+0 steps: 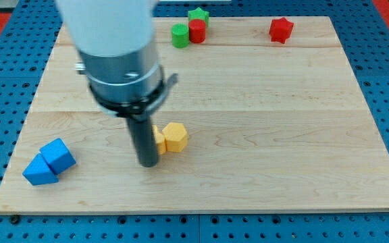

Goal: Push the yellow hexagon towards the top of the board

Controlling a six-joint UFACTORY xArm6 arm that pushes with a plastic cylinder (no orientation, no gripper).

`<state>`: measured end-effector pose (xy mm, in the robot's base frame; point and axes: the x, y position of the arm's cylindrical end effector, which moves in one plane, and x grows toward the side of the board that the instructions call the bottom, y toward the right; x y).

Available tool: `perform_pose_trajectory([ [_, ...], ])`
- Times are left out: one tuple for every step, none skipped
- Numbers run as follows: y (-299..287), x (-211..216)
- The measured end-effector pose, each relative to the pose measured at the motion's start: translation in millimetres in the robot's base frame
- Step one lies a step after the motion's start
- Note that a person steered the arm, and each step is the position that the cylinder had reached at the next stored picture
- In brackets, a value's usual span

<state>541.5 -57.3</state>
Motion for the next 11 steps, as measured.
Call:
perform_pose_trajectory([
  [15,-30],
  [44,-45],
  [67,-66],
  [74,-115],
  [105,-117],
  [94,-151],
  [51,-203],
  [64,-174],
  [48,-136],
  [-6,-183],
  [41,-183],
])
